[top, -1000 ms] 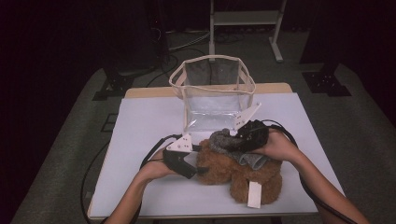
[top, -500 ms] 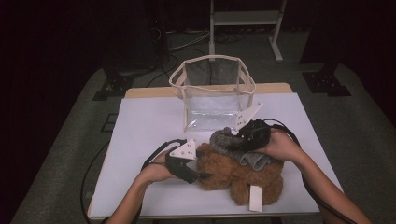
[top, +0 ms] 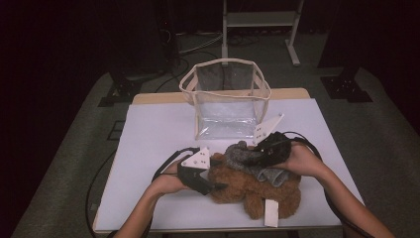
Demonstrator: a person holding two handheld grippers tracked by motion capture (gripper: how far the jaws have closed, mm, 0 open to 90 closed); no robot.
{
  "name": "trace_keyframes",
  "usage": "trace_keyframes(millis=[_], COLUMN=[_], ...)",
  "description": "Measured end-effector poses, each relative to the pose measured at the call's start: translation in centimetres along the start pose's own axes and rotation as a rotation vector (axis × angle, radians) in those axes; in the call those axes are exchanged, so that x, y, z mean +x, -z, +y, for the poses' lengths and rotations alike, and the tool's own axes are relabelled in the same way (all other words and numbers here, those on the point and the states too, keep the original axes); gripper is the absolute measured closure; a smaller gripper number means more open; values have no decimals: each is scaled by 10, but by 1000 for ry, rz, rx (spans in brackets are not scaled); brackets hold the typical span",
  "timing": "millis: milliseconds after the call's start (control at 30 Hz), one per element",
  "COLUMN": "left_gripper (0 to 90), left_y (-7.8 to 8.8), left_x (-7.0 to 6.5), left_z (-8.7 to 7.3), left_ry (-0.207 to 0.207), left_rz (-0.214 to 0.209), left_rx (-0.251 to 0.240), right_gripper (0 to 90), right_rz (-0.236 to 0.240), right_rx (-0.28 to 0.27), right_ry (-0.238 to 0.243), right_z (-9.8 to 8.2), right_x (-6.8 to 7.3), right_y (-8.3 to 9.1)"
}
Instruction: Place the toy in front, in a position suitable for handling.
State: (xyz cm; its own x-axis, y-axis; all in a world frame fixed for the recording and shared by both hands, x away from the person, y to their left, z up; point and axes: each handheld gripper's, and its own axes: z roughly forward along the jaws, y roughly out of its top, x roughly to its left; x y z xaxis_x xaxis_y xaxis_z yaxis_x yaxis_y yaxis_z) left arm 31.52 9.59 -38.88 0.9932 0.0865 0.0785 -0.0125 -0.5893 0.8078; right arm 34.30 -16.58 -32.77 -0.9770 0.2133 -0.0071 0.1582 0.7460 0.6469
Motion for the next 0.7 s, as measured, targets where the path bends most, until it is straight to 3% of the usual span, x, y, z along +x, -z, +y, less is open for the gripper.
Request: trace_keyframes(millis=[167,367,433,533,700], left_gripper=[312,224,255,320,324], left_y=[0,2,1,0,-2], left_x=[2,5,3,0,-5], left_z=[-1,1,1,2,3], left_ry=[7,48,33,1,-33], left_rz=[3,24,6,-7,-14], left_rx=[-6,-23,-16,1,34], right_gripper=[726,728,728,728,728], right_rz=[-46,12,27,32,49], right_rx=[-2,-23,-20,3,26], right_ry=[-53,-46,-13,-1,8], right_z=[-12,-17,-14,-8,5], right_x=[-13,-1,5,7,2], right_y=[18,13,12,9,-10])
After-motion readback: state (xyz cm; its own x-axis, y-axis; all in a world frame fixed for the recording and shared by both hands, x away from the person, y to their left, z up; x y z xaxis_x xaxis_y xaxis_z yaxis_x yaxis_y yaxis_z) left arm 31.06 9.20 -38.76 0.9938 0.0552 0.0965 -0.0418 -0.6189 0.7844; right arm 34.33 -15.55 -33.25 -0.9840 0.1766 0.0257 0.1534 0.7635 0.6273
